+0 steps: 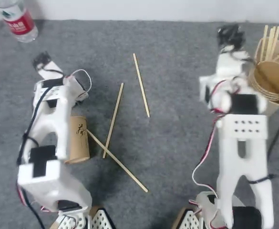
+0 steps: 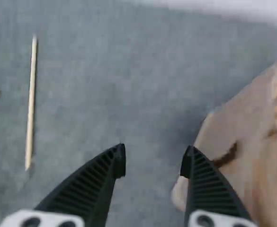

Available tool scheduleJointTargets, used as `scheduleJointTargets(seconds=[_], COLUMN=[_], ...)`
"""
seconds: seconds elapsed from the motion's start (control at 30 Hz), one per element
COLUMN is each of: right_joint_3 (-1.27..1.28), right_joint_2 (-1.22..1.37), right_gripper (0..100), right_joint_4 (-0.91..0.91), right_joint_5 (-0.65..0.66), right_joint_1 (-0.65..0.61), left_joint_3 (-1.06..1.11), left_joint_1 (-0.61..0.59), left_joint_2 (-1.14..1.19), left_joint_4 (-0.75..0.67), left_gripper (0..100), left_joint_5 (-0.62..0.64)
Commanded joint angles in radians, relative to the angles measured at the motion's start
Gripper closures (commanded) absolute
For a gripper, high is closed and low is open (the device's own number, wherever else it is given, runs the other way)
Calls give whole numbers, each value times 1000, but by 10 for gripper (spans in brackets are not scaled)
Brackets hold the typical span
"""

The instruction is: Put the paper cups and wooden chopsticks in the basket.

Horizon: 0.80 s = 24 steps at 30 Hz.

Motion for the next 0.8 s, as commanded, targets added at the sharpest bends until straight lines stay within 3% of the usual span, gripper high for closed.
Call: scheduleJointTargets(seconds=[0.0, 0.27, 0.5, 0.63, 0.77], right_joint_3=[152, 422, 568, 615, 626], right_joint_2=[-31, -30, -30, -30, -30], right_gripper=[805, 805, 805, 805, 805], right_joint_4=[-122, -372, -549, -631, -644], right_joint_5=[-69, -69, 0, 2, 2], right_joint_1=[-61, -134, -139, -139, -154], left_joint_3=[-35, -140, -475, -742, -989], left_joint_1=[-3, -78, -180, -184, -158], left_joint_2=[-193, -404, -273, -87, 127], left_joint_4=[68, 183, 549, 792, 914], left_gripper=[987, 921, 920, 920, 920], left_joint_5=[-187, -631, -1026, -1114, -1123])
